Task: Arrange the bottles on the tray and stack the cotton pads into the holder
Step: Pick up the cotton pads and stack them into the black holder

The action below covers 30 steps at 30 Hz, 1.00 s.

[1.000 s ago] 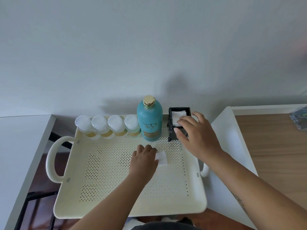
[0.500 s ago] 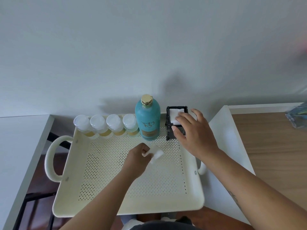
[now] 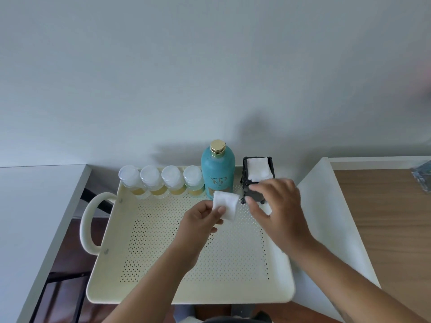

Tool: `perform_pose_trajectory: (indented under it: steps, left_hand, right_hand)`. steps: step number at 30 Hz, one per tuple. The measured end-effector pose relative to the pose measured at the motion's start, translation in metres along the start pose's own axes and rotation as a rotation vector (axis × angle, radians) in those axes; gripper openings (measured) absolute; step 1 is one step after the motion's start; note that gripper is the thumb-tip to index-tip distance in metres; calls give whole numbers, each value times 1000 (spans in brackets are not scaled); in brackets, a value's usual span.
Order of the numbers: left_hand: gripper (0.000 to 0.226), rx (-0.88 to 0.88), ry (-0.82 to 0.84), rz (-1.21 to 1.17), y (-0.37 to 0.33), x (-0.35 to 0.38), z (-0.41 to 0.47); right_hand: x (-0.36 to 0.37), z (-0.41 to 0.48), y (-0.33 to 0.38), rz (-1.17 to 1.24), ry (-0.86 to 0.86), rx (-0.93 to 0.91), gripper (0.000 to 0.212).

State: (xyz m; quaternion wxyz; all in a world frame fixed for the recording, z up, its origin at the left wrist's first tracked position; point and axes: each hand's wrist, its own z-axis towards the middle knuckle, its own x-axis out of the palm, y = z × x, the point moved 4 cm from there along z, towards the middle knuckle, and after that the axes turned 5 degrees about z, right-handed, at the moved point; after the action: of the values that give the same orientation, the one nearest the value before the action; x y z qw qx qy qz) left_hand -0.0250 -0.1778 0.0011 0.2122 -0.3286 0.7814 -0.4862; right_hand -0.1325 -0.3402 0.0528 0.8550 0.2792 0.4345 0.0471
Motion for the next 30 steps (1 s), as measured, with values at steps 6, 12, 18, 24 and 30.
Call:
perform_pose_trajectory:
  steps: [6,12,18,24,30]
  left_hand:
    - [32,58,97,-73,-12,4,-4]
    - [27,55,110,-75,-14,5,-3]
    - [19,9,-121,229,14,-21,9]
    - [31,213,-248,871,47,-52,13]
    - [58,187,-280,1172,69,-64,8]
  right_hand:
    - [12,-23,25,489,131,465,18]
    - [9,-14,22,567,163,559,3]
    - [-13,29,-1,427,97,480,9]
    - [-19,63,-32,339,124,534,9]
    - [-5,69,-47,294,191,623,6]
